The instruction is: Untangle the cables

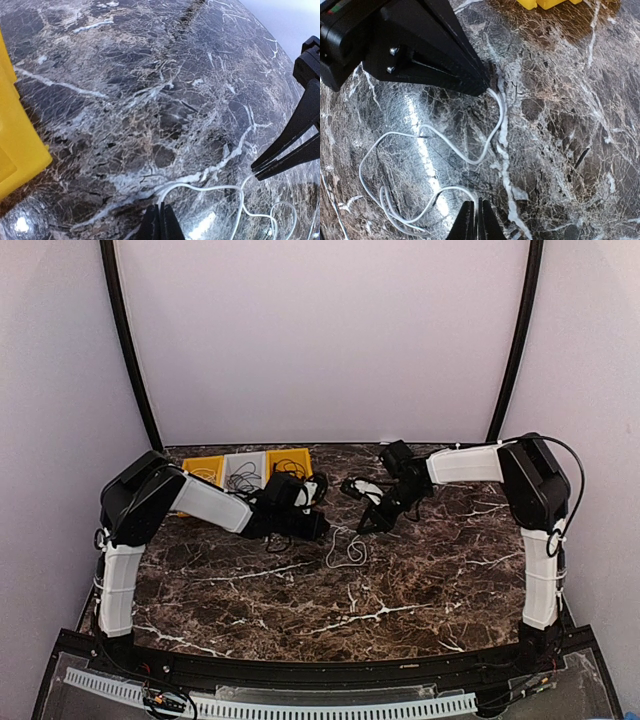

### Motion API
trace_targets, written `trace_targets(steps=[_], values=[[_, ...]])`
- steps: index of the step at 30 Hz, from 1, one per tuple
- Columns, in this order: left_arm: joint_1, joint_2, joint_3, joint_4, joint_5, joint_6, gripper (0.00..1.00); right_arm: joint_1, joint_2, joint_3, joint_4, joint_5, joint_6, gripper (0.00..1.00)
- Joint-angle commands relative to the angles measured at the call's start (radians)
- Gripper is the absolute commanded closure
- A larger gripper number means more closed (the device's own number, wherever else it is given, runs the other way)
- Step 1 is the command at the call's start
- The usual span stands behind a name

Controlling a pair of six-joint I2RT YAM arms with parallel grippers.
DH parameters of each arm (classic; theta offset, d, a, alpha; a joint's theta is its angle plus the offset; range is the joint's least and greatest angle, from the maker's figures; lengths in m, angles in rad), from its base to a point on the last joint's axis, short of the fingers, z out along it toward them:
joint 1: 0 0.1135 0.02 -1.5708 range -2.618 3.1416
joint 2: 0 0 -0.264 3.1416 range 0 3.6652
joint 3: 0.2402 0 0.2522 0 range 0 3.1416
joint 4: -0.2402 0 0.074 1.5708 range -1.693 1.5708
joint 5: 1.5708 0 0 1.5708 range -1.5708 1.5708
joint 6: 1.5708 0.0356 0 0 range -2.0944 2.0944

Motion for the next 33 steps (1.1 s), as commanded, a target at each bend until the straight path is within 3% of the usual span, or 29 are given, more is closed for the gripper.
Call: trace_targets(steps=[1,6,14,21,27,31,33], values=[[-0.021,0.027,0.003,-0.085,-0.037,0.031,1.00,0.002,-0.001,0.021,-0.002,0.003,0.008,0.97],[-0.021,-0.060,-0.020,-0.141,-0.140,0.085,1.00,-0.026,-0.057,-0.010,-0.021,0.042,-0.015,1.00],[0.016,-0.433,-0.093,-0.296,-0.341,0.222,1.00,-0.183,-0.112,-0.087,0.001,0.039,0.003,1.00],[0.216,-0.658,-0.050,-0.503,-0.448,0.236,1.00,-0.202,-0.109,-0.096,0.025,0.078,0.026,1.00],[0.366,-0.829,0.042,-0.554,-0.544,0.350,1.00,-0.202,-0.095,-0.086,0.024,0.069,0.035,1.00],[0.427,-0.856,0.099,-0.566,-0.543,0.412,1.00,-0.202,-0.105,-0.062,0.001,-0.013,0.032,1.00],[0.449,-0.850,0.139,-0.582,-0.519,0.416,1.00,-0.201,-0.121,-0.039,-0.031,-0.084,0.019,0.91]])
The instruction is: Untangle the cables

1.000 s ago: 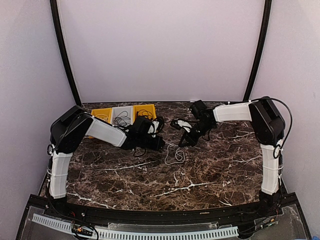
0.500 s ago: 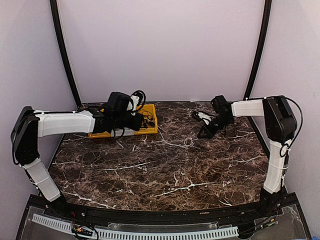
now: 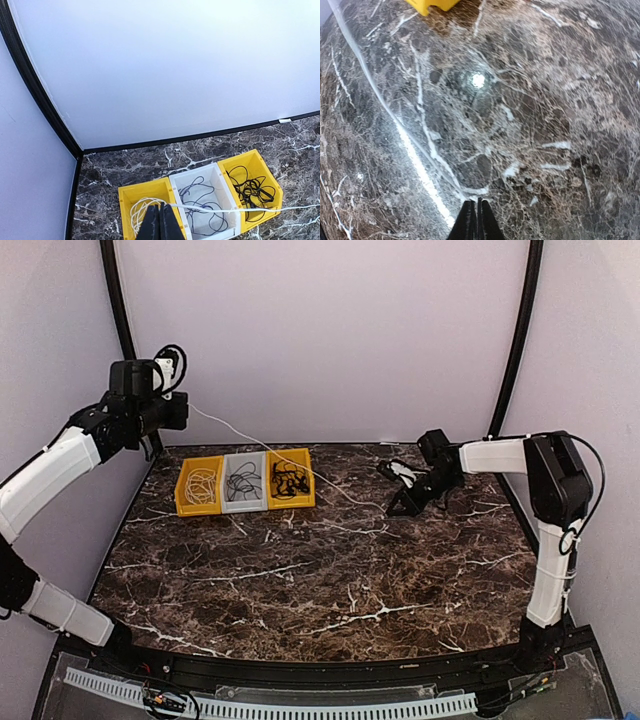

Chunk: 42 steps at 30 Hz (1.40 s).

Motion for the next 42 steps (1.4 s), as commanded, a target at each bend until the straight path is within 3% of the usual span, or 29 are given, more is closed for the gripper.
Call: trace_targets(steps=[1,6,8,12,22,32,42], values=[[0.054,-0.023,0.099,-0.043,-0.018,0.063,1.00,0.000,-0.046,0.054,-0.066,-0.128,-0.016,0.86],[0.057,-0.009,0.204,-0.052,0.146,0.024,1.00,0.000,-0.118,0.087,-0.171,-0.238,-0.096,0.62],[0.057,-0.014,0.228,-0.035,0.215,0.001,1.00,0.000,-0.144,0.084,-0.216,-0.251,-0.131,0.58],[0.057,-0.003,0.289,-0.027,0.236,-0.019,1.00,-0.001,-0.212,0.023,-0.230,-0.201,-0.154,0.57],[0.065,0.063,0.379,-0.027,0.086,0.115,1.00,-0.001,-0.308,-0.186,-0.129,-0.104,-0.147,0.56],[0.072,0.115,0.443,-0.009,0.089,0.120,1.00,-0.001,-0.362,-0.301,-0.098,-0.065,-0.179,0.55],[0.114,0.135,0.377,0.026,0.040,0.156,1.00,-0.001,-0.390,-0.331,-0.064,-0.040,-0.168,0.52]])
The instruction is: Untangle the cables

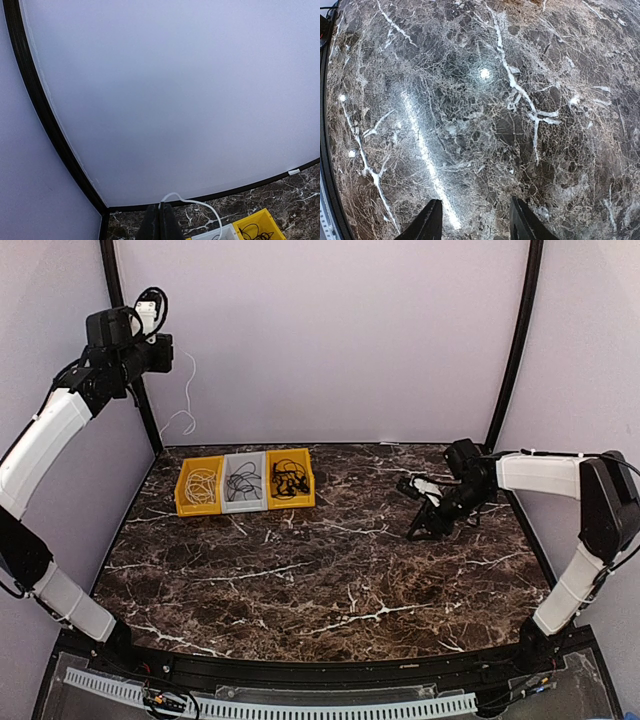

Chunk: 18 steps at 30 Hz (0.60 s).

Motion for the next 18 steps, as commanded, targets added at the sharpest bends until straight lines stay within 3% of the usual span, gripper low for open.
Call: trace_targets(steps=[1,18], values=[[0.032,0.000,-0.048,0.052,-0.028,0.019,1.00,-0.004,-0.021,-0.015,0.036,0.005,0.000,0.52],[0.117,-0.011,-0.209,0.105,0.010,-0.031,1.00,-0.004,-0.017,-0.022,0.045,0.009,0.005,0.52]])
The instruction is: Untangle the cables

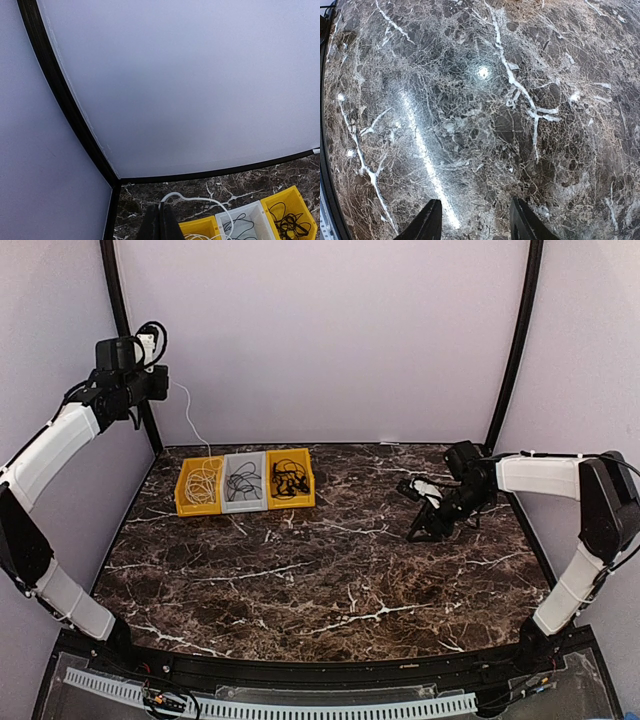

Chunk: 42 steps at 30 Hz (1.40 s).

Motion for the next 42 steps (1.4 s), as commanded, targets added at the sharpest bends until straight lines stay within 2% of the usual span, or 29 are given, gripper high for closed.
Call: trace_targets(steps=[1,17,22,31,42], values=[[0.025,-0.016,-0.029,0.052,0.016,-0.015,1.00,-0.004,-0.015,-0.005,0.023,0.001,0.004,0.52],[0.112,0.060,-0.173,0.104,0.001,-0.014,1.00,-0.004,-0.020,-0.020,0.033,0.003,0.001,0.51],[0.112,0.108,-0.205,0.118,0.065,-0.050,1.00,-0.004,-0.018,-0.015,0.032,-0.005,0.000,0.51],[0.107,0.225,-0.287,0.170,0.329,-0.209,1.00,-0.003,-0.020,-0.021,0.033,-0.009,0.000,0.51],[0.079,0.313,-0.321,0.241,0.474,-0.286,1.00,-0.004,-0.006,-0.020,0.036,-0.014,0.004,0.51]])
